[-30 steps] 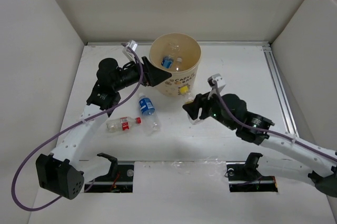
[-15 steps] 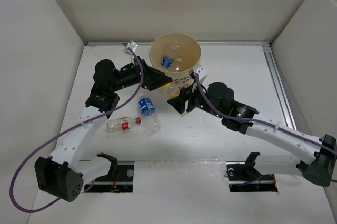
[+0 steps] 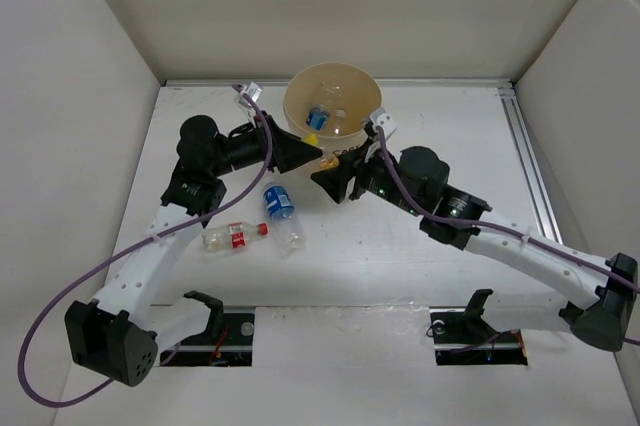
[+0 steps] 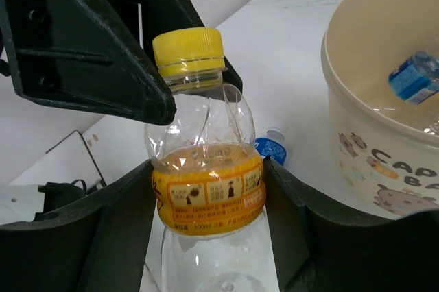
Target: Put the plastic bottles in the bin
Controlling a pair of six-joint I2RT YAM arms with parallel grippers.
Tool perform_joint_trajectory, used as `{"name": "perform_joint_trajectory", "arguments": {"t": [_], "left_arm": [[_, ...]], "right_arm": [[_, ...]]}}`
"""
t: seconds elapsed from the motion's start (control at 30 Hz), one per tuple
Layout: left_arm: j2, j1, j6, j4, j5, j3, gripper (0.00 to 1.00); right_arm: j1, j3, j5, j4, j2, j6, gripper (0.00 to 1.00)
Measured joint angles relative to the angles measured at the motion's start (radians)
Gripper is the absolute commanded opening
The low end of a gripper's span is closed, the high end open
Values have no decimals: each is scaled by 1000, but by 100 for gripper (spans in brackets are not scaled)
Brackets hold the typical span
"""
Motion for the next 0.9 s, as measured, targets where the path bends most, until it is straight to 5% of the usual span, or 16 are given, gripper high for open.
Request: {"name": "perform_joint_trajectory", "arguments": {"t": [0.1,0.13,0.23,0.3,0.33,0.43,0.9], "left_arm": [[-9,0,1,12,2,0,25],[-10,3,4,10,3,0,12],[-10,3,1,9,-10,1,0],[-10,3,-2,9,-26,1,0],[-10,3,-3,10,-34,3,0],[-9,2,-15,13,-58,19,0],[253,-5,16,106,-364,358,0]], "right_arm": [[-1,7,-2,13,31,-2,0],[-1,8,-2,22,37,-2,0],[-6,8,-3,31,45,-3,4],[-7,8,-7,40,46,-2,29],[-8,8,-7,44,46,-2,64],[-8,8,-6,68,44,-2,100],[-48,-145,188,18,-132,-29,100]]}}
